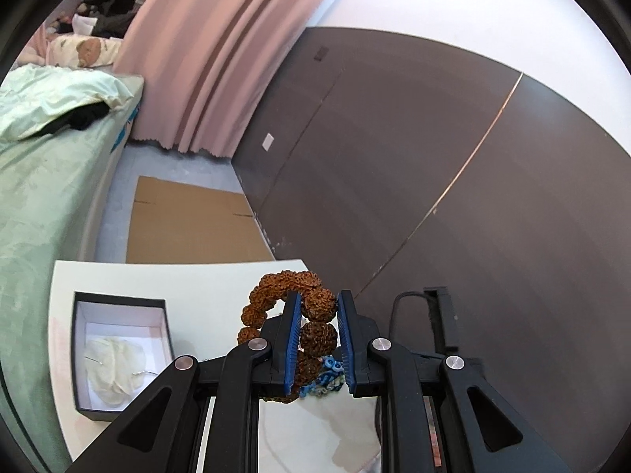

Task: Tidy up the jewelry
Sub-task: 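Drop the brown bracelet into the box with the left tool while the right tool grasps the blue flower clip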

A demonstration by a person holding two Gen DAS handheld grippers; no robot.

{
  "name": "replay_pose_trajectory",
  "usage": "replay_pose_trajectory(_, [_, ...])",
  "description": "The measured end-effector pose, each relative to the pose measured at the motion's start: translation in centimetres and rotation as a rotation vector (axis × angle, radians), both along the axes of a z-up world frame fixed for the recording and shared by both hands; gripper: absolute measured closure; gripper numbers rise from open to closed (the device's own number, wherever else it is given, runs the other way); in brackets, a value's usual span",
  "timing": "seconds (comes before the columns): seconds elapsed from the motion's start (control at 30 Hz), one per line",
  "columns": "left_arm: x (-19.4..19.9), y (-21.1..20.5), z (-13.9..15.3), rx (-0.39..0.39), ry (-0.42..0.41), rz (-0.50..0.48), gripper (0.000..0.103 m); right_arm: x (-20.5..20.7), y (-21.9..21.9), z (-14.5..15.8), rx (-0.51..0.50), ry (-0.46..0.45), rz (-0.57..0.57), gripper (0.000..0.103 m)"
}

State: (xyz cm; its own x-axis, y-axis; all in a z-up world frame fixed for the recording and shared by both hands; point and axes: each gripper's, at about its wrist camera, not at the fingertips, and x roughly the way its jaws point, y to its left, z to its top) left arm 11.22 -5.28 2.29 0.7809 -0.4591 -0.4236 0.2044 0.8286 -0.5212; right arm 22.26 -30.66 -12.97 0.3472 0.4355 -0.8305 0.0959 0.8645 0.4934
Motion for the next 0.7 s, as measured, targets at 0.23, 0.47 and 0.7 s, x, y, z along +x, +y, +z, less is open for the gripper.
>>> replay_pose_trajectory(0.23, [-0.7, 2.0, 0.5, -0.008, -0.014, 0.048, 0.084, 0.6, 1.1, -0.6, -0.112, 0.006, 0.033, 0.026])
replay_pose_trajectory(0.47, [-0.9, 3.8, 0.0, 0.003, 0.004, 0.103, 0.084, 0.6, 2.2, -0.6, -0.238, -0.006, 0.071, 0.063])
replay_pose_trajectory(0.7, [-0.9, 5.9, -0.4, 0.016, 0.014, 0.169, 0.084, -0.5, 1.6, 1.2, -0.193, -0.049, 0.068, 0.075])
